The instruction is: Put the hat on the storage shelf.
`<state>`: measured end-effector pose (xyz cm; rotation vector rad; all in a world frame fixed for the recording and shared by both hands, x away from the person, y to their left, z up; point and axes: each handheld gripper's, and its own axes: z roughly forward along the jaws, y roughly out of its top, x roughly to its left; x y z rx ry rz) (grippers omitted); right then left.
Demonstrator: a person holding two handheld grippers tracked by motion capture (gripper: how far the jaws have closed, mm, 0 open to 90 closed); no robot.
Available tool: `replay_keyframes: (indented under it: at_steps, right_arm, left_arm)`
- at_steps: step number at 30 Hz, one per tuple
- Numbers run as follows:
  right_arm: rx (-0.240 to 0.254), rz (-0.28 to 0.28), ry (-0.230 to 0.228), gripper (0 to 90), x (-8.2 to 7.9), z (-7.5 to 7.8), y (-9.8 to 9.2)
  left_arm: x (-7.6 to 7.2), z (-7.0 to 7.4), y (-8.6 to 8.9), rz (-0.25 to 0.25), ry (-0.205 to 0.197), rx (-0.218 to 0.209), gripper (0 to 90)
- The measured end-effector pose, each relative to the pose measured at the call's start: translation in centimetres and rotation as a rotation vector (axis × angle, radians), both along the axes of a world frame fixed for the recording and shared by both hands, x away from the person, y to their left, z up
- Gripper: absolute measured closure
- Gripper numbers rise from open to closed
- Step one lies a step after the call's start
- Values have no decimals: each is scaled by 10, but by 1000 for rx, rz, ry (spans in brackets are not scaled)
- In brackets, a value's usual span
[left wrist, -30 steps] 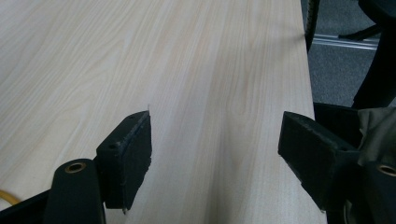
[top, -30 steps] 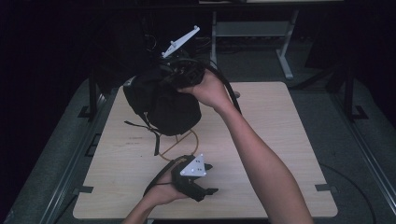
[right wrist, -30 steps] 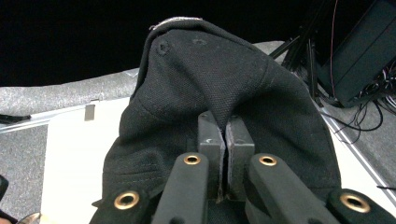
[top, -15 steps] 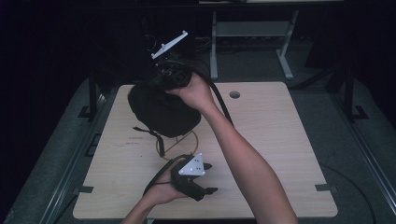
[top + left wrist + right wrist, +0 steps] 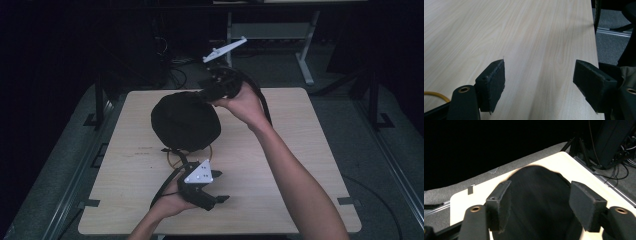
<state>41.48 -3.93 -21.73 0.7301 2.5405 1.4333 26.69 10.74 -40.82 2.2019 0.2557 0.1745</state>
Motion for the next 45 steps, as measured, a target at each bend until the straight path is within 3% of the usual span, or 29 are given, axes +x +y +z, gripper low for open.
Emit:
replay_keyframes:
  at_steps: [7, 14, 23, 28, 45]
  right_arm:
    - [22, -46, 39, 290, -8, -24, -50]
    - [26, -74, 46, 269, -12, -38, -78]
    - [30, -87, 47, 249, -21, -46, -98]
    - [21, -84, 69, 225, -25, -53, -105]
    - [52, -125, 73, 197, -34, -69, -138]
  left_arm:
    - [-2, -4, 0, 13, 7, -9, 244]
    - [1, -6, -1, 26, 9, -10, 225]
    - [2, -5, 1, 45, -1, -10, 214]
    - [1, -5, 1, 49, -12, -15, 211]
    - [2, -4, 5, 63, -17, -17, 205]
